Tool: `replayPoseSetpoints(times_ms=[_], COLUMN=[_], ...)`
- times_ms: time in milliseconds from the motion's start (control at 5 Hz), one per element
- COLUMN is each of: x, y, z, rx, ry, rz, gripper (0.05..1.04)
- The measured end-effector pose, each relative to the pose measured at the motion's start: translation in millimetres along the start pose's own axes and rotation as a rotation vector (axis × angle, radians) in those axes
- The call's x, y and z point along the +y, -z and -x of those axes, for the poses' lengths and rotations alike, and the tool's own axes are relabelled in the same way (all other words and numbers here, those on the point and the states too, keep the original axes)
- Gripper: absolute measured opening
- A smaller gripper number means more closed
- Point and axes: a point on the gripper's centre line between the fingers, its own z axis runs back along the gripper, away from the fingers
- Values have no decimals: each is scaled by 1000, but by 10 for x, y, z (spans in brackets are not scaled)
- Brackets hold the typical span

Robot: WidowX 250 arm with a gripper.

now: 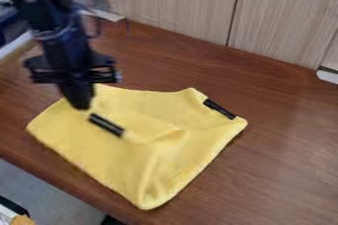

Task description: Unfold the cloth from bottom right to bottom left

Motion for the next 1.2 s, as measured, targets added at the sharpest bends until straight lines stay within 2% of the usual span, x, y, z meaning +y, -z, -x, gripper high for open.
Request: replayPoseSetpoints(times_ms=[400, 600, 800, 1000, 1200], x=[345, 369, 382, 389, 389], y=[154, 241, 317, 344, 340], z=[246, 324, 390, 395, 390], rx=[14, 32, 77, 120, 123], ry=[-43, -32, -36, -52, -50], rz=[-9, 5, 15, 22, 23], gripper=[54, 54, 68, 222, 459])
